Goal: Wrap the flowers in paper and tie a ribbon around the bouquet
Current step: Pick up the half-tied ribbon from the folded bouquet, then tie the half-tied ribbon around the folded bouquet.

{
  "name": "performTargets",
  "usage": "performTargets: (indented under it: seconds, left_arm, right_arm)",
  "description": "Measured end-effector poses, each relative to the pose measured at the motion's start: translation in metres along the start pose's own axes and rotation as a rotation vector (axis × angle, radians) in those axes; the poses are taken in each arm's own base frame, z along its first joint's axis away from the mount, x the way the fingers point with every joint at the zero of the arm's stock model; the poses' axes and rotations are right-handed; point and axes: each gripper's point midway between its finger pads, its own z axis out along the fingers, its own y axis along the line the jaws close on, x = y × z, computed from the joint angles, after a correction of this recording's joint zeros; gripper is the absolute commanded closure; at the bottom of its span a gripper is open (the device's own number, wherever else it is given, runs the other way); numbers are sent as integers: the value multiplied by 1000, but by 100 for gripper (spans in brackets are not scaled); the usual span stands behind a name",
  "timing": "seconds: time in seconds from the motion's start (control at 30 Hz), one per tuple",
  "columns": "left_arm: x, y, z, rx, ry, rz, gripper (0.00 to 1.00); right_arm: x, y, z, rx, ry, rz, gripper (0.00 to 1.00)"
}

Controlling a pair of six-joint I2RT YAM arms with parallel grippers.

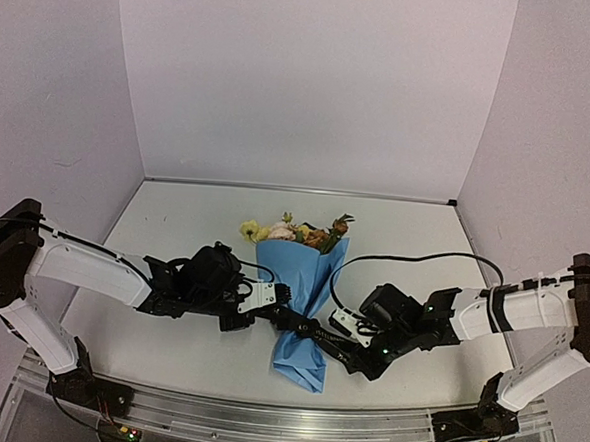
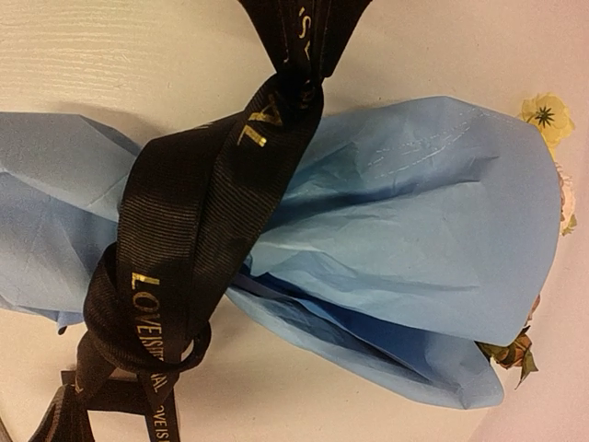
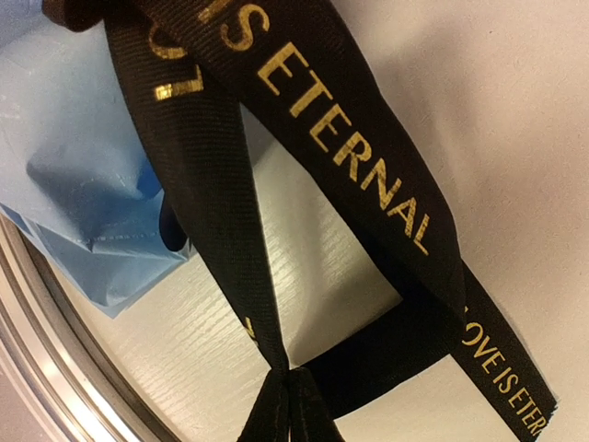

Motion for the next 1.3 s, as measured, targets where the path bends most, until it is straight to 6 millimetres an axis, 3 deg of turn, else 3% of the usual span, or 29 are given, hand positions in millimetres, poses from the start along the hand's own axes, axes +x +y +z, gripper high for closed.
performTargets:
  seconds: [0.57, 0.83, 1.07, 1.3]
  left_arm:
    - [9, 1, -2, -11, 0, -25, 100]
    - [11, 7, -6, -20, -3, -25, 100]
    - [5, 1, -4, 27, -18, -8, 100]
    - [-23, 7, 4, 54, -77, 11, 93]
  right_arm:
    - [18, -18, -4, 98, 64, 13, 100]
    - [25, -15, -7, 87, 91, 62, 100]
    - [4, 5, -14, 29, 55, 77, 100]
    - [-14, 12, -20, 14, 12, 89, 100]
